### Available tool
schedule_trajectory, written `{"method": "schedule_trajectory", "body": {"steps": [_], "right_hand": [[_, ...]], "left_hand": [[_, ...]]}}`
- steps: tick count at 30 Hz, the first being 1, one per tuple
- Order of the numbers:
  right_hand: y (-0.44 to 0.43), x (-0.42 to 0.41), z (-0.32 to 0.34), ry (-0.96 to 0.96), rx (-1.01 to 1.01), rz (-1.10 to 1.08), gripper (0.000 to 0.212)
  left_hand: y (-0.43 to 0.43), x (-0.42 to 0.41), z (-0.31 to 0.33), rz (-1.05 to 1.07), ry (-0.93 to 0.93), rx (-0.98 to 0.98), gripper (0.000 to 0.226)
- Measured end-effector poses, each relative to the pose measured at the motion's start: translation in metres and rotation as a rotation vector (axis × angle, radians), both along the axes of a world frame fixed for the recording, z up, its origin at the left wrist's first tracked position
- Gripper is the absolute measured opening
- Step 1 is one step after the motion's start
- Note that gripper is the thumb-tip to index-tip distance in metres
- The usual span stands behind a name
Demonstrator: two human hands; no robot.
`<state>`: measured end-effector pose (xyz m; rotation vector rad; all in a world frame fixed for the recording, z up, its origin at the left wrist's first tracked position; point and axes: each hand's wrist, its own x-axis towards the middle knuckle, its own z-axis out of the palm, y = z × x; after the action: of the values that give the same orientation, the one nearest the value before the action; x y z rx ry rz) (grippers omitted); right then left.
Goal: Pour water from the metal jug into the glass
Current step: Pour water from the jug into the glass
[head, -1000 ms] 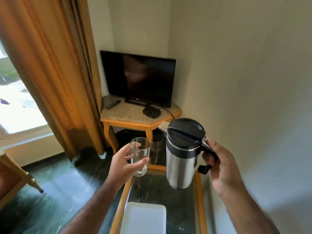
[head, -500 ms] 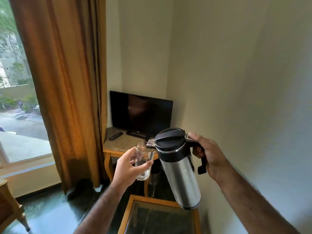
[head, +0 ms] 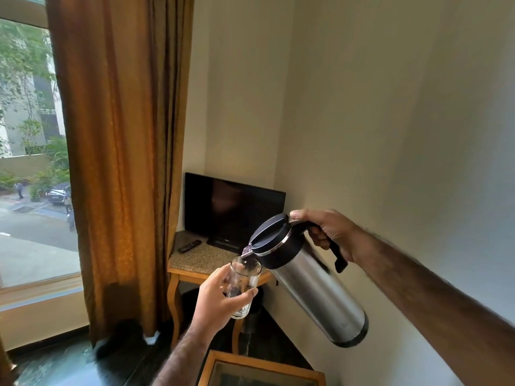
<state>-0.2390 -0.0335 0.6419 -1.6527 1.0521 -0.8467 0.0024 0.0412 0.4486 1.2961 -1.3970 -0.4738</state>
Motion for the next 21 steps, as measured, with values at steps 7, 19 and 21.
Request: {"method": "schedule_trajectory", "body": {"steps": [7, 19, 21], "right_hand": [[0.0, 0.016, 0.028, 0.25, 0.036, 0.111, 0.041], [-0.006, 0.043, 0.053, 0.473, 0.049, 0.143, 0.047], [-0.006, 0.048, 0.056, 0.514, 0.049, 0.15, 0.048]], "left_hand": [[0.001, 0.008, -0.005, 0.018, 0.003, -0.014, 0.04], [0.003, 0.01, -0.006, -0.005, 0.038, -0.045, 0.047], [0.003, 0.011, -0.007, -0.008, 0.037, -0.051, 0.046]]}}
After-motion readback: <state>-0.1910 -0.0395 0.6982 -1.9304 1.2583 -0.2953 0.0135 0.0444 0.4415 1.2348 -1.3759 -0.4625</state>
